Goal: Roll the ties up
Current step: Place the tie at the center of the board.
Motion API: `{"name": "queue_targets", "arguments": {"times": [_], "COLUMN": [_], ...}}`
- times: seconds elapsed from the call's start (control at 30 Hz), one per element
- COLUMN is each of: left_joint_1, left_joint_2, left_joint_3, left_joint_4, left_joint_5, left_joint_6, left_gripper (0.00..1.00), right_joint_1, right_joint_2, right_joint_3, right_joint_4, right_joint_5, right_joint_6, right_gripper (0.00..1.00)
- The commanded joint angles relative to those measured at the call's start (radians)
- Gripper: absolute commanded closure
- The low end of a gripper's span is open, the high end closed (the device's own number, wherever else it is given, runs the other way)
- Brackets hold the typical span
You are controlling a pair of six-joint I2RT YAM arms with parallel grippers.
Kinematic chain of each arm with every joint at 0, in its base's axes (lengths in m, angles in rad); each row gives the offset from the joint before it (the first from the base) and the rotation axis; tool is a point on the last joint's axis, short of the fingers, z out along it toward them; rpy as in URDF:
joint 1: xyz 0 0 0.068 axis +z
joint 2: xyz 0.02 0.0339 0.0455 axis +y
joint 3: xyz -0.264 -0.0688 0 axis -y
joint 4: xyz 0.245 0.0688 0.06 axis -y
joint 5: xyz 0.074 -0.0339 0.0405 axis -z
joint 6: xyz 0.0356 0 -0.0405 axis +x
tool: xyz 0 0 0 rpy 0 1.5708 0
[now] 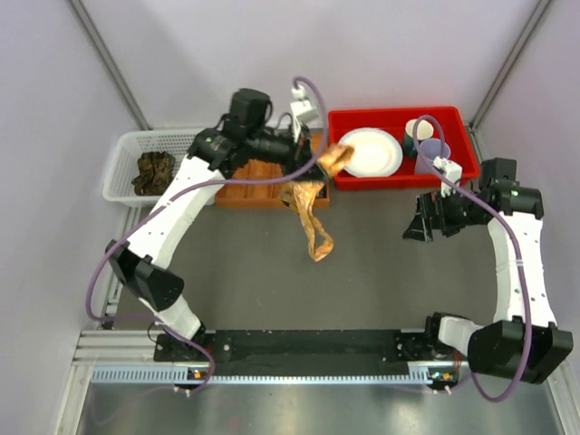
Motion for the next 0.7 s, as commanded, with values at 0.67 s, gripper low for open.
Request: {"name": "queue_targets", "arguments": {"times": [0.67], "left_joint_1": [-0.298], "left_joint_2": [0.492], "left_joint_3": [0.128], "left_joint_4": [-0.545], "left_joint_5": [-0.040], "left_joint_6": [0.574], "left_gripper": [0.97], "right_joint_1": [-0.006], "right_joint_2": [-0.236], "right_joint_3": [-0.031], "right_joint_4": [-0.110], "right_joint_5": [0.225], "right_joint_6": [-0.105], "right_gripper": [0.01]}}
